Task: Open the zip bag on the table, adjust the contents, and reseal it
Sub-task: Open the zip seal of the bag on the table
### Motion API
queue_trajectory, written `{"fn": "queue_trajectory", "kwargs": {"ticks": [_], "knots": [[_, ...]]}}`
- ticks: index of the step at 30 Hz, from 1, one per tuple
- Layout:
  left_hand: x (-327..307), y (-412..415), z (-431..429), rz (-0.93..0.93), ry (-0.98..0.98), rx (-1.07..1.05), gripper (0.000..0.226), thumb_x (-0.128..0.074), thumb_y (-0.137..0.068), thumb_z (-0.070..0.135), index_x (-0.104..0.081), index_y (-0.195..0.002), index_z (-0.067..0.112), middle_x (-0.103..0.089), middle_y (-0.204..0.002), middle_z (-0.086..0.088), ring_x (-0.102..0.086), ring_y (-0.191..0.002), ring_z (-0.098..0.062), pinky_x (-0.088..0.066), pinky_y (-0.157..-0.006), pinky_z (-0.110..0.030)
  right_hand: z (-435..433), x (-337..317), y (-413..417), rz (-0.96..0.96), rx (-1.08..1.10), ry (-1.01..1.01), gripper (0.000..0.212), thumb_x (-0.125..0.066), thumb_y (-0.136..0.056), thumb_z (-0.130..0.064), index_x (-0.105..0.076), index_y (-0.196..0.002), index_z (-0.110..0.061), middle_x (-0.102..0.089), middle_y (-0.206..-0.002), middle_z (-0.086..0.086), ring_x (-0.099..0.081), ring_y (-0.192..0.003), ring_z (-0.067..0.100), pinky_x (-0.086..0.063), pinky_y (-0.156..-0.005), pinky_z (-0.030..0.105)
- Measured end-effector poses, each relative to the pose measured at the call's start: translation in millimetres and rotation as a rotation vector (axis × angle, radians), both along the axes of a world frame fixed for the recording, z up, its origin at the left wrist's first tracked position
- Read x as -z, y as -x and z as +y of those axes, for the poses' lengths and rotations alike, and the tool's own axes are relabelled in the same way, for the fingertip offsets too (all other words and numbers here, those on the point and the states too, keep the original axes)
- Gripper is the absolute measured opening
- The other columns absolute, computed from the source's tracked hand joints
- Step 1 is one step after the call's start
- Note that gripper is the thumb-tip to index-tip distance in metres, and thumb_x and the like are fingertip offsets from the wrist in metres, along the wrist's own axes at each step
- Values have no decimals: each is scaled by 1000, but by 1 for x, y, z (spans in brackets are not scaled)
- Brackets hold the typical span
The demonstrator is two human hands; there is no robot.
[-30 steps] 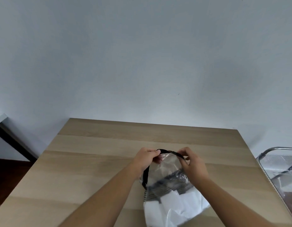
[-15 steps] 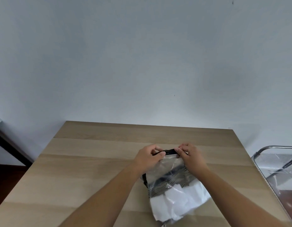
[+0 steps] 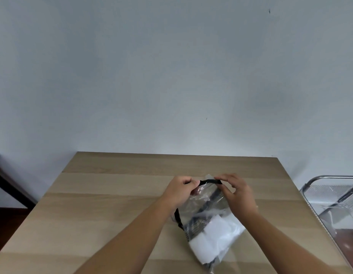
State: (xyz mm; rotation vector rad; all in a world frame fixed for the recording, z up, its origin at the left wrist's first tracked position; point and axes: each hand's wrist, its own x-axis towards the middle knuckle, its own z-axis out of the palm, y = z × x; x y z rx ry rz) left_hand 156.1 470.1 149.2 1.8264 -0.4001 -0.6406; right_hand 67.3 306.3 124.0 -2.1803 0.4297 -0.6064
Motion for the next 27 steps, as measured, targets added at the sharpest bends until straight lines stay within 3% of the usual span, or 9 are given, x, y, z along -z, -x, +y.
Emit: {"fn": "queue_trajectory", "kwargs": {"ticks": [3, 7, 8, 12, 15, 18, 22, 27], "knots": [[1, -4, 4, -17, 9, 20, 30, -57, -90, 29, -68, -62, 26, -68, -66, 7, -61, -69, -12, -49, -79, -32, -1, -5, -2, 6, -15, -58, 20, -67, -82, -10, -75, -93, -25, -61, -98, -11, -55, -97, 7, -39, -78, 10], [-1, -5, 7, -93, 19, 64, 27, -56, -91, 27, -66, -66, 28, -65, -69, 5, -57, -70, -12, -44, -72, -27, -6, -14, -8, 65, -72, -65, 13, -61, -88, -13, -72, -84, -10, -57, -97, 0, -55, -95, 18, -43, -85, 29], [-2, -5, 7, -107, 29, 77, 25, -56, -91, 25, -65, -68, 26, -63, -69, 5, -56, -68, -10, -42, -70, -25, -7, -17, -9, 82, -101, -76, 17, -57, -90, -14, -70, -80, -11, -56, -95, 0, -55, -93, 18, -43, -85, 28], [-2, -4, 6, -133, 33, 97, 28, -56, -91, 20, -64, -66, 28, -61, -63, 9, -54, -60, -2, -43, -63, -17, -5, -27, -13, 121, -168, -108, 28, -48, -95, -14, -57, -70, -24, -51, -90, -6, -51, -81, 6, -35, -70, 2], [-5, -3, -3, -176, 45, 97, 27, -59, -89, 22, -64, -64, 28, -59, -62, 7, -52, -61, -8, -42, -65, -24, -3, -28, -14, 122, -177, -86, 21, -50, -94, -16, -63, -78, -17, -52, -90, -6, -51, -81, 0, -34, -68, 2], [-4, 1, -12, -339, -36, 102, 30, -59, -88, 28, -60, -57, 31, -54, -54, 11, -44, -50, -4, -36, -54, -24, 0, -27, -10, 112, -202, -59, 16, -52, -92, -15, -61, -79, -20, -55, -89, -5, -53, -82, 2, -40, -71, 17], [-8, 3, -14, -375, -19, 71, 27, -57, -88, 28, -61, -61, 26, -52, -52, 10, -43, -49, -7, -36, -55, -26, 0, -27, -4, 149, -234, 25, 8, -52, -83, -3, -57, -83, -9, -59, -86, 7, -56, -82, 24, -47, -74, 46], [-21, 7, -14, -374, -15, 212, 32, -56, -89, 25, -58, -58, 31, -54, -46, 20, -43, -44, 5, -32, -47, -7, 0, -33, 0, 179, -274, 91, 19, -56, -79, -3, -60, -83, -21, -65, -77, -6, -59, -77, 12, -48, -75, 35]]}}
